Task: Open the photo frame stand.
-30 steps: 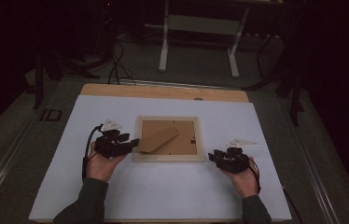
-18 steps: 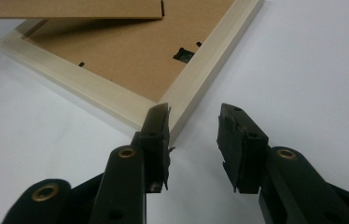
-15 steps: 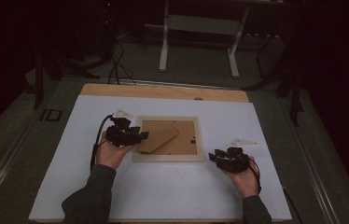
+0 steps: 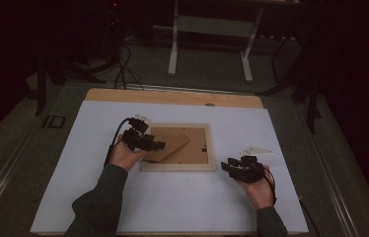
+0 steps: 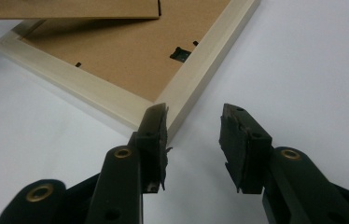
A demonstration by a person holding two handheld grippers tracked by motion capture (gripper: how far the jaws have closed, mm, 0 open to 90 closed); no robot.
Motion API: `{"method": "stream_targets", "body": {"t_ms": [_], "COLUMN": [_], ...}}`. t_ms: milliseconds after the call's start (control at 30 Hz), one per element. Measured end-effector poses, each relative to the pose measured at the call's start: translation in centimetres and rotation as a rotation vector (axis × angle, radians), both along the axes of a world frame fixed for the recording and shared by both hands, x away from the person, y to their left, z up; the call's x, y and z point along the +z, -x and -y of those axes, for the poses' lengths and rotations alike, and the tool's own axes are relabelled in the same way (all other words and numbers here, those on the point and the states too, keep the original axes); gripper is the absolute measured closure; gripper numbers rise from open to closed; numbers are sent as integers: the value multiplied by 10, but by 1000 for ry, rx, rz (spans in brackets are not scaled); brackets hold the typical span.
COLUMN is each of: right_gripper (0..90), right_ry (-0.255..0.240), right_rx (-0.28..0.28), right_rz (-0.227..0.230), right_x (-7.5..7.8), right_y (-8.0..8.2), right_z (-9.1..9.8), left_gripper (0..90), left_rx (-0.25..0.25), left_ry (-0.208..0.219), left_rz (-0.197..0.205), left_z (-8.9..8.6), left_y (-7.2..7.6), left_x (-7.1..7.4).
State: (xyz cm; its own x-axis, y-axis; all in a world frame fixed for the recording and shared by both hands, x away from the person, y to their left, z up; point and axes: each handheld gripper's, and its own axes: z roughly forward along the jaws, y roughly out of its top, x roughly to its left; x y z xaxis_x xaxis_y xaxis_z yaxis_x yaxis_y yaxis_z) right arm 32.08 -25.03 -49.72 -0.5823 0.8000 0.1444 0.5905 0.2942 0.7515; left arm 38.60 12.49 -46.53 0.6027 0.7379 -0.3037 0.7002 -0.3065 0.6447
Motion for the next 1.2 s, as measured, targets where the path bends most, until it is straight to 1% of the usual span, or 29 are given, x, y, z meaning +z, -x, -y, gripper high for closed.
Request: {"method": "stream_targets", "body": {"t_ms": [133, 200, 333, 433, 567, 667, 733, 767, 933, 967, 1067, 1200], "right_gripper": [603, 602, 599, 598, 598, 597, 597, 596, 595, 595, 594, 594], "right_ry": [3, 1, 1, 1, 2, 0, 1, 2, 2, 1, 1, -1], "right_rx": [1, 1, 0, -1, 2, 1, 1, 2, 3, 3, 3, 3], "right_rz": [-1, -2, -2, -6, -7, -8, -11, -12, -11, -11, -11, -13], "right_x": [-1, -1, -1, -2, -2, -3, -3, -4, -4, -4, -4, -5], "right_y": [0, 0, -1, -1, -1, -1, -1, -2, -2, -2, -2, -2], "right_z": [0, -1, -1, -1, -1, -1, -1, -1, -1, -1, -1, -1], "left_gripper": [352, 337, 329, 328, 330, 329, 329, 314, 293, 288, 289, 313], "left_rx": [-12, -19, -32, -58, -85, -84, -81, -86, -113, -121, -134, -159], "left_ry": [9, 6, -16, -29, -34, -42, -39, -44, -59, -68, -75, -103], "left_rz": [-25, -42, -61, -70, -78, -87, -98, -105, -123, -132, -135, -143], "left_z": [2, 4, 8, 11, 14, 15, 15, 16, 21, 23, 25, 28], "left_y": [-6, -9, -13, -17, -20, -22, -24, -25, -25, -25, -25, -24], "left_x": [-5, -9, -13, -16, -17, -19, -21, -22, -27, -28, -30, -32]}}
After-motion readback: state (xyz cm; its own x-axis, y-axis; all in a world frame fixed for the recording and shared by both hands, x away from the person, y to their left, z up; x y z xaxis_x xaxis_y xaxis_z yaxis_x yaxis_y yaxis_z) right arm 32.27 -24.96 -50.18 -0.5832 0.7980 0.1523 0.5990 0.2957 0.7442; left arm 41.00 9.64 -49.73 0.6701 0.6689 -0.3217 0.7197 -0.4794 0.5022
